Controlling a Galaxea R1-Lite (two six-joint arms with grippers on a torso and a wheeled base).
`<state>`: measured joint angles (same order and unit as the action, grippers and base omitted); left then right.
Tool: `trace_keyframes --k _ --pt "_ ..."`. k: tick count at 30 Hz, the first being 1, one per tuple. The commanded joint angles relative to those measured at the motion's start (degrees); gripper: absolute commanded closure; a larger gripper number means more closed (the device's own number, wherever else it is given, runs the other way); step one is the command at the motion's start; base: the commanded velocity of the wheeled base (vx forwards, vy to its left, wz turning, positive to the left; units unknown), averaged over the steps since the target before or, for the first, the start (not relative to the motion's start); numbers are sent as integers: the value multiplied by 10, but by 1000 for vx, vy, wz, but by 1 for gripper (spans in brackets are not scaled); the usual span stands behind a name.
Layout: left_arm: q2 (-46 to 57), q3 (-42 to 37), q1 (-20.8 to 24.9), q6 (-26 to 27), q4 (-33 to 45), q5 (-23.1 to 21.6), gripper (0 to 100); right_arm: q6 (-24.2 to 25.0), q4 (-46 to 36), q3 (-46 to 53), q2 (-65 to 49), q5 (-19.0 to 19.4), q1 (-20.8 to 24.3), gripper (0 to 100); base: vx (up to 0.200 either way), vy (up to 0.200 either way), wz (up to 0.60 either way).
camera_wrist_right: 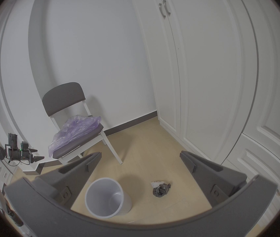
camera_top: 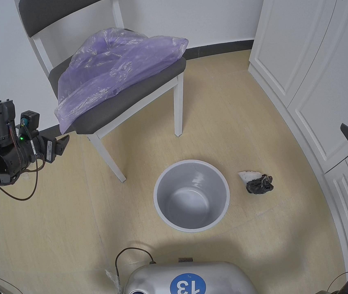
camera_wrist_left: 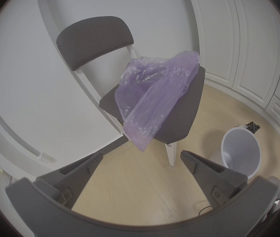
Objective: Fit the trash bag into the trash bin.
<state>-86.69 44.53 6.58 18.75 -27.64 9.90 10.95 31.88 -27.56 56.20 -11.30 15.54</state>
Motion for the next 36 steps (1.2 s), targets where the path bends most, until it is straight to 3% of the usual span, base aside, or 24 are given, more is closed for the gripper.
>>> trace_keyframes --k 1,10,36 --pt "-28 13 -2 0 -1 1 0 0 0 -3 9 1 2 0 0 0 0" --pt "-81 53 -1 19 -58 22 0 11 0 -7 10 1 2 0 0 0 0" --pt "-111 148 -4 65 -59 71 0 29 -1 -28 -3 4 1 0 0 0 0"
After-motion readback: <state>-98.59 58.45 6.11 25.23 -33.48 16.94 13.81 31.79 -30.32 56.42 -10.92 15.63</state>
